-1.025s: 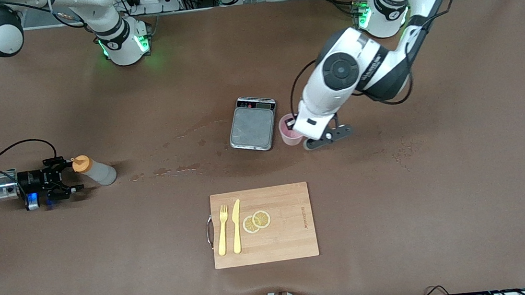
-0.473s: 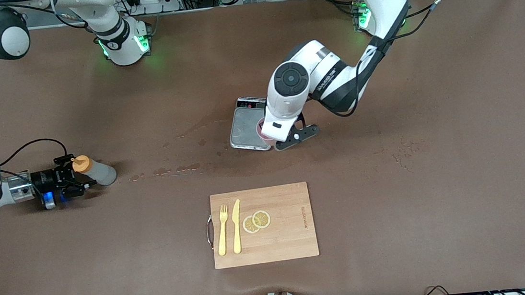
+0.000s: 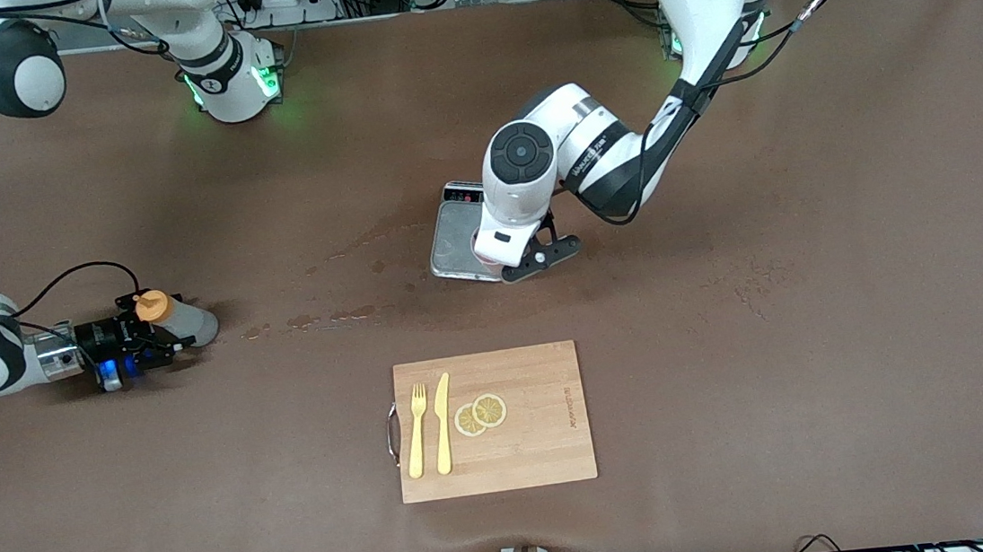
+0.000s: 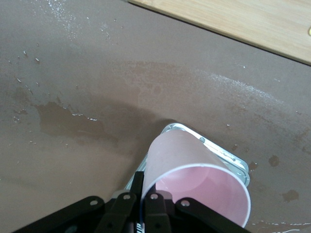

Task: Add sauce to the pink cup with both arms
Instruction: 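Carry the pink cup onto the silver scale while the right gripper grasps the bottle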

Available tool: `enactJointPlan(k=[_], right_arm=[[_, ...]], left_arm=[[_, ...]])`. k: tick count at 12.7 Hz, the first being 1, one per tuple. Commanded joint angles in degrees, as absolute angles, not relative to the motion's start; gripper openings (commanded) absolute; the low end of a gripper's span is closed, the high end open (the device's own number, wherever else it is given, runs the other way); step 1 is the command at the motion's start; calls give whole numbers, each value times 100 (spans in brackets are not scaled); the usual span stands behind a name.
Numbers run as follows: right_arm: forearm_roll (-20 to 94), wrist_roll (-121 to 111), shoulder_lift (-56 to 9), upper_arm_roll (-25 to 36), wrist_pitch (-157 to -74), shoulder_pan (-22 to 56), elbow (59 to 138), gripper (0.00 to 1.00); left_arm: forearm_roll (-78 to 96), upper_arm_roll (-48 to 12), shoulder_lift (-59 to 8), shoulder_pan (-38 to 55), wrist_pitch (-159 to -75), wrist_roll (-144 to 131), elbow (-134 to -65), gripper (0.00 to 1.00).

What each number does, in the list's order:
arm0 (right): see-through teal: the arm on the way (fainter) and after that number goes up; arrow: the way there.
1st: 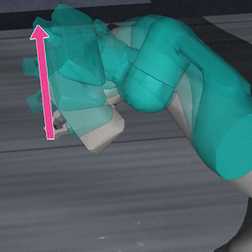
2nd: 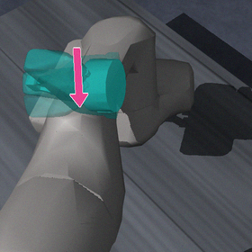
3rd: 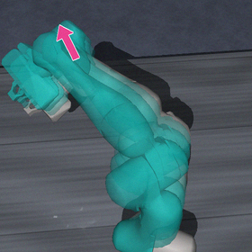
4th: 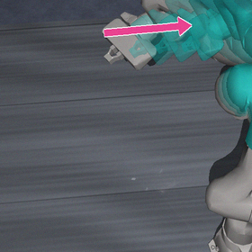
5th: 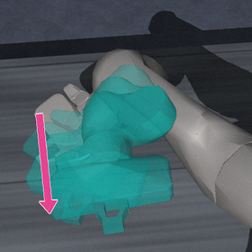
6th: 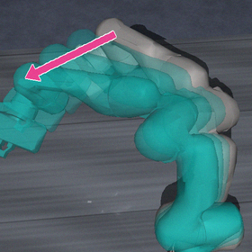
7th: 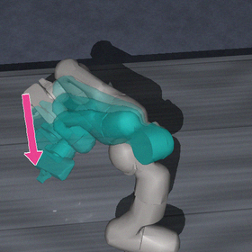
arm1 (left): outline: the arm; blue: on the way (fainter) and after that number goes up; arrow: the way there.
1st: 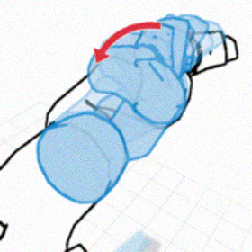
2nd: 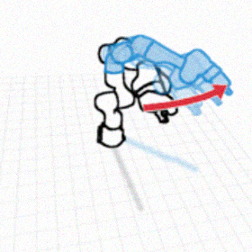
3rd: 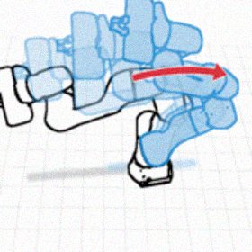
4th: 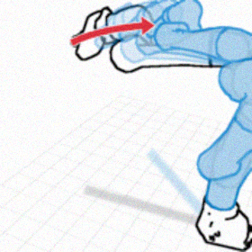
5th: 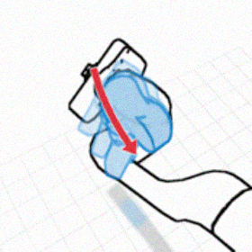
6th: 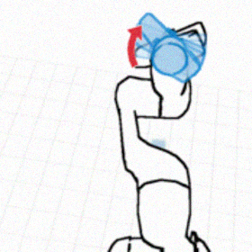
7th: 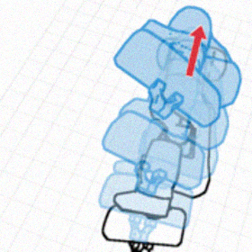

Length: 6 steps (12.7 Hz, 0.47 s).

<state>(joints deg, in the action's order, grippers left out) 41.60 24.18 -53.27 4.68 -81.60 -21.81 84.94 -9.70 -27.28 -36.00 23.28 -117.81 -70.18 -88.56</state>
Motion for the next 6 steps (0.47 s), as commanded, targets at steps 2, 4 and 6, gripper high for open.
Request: enactJointPlan(k=[2, 4, 6], right_arm=[[4393, 2514, -5467, 483, -8034, -2250, 8402, 33], [4438, 2575, -5476, 483, -7998, -2259, 8402, 23], [4430, 2601, -5476, 483, -7989, -2241, 8394, 25]], left_arm=[[-1195, -2646, -3788, 2575, -11742, -7259, -8614, 0], [-1195, -2646, -3902, 2698, -11803, -7295, -8570, 0], [-1195, -2646, -4007, 2733, -11926, -7312, -8552, 0]])
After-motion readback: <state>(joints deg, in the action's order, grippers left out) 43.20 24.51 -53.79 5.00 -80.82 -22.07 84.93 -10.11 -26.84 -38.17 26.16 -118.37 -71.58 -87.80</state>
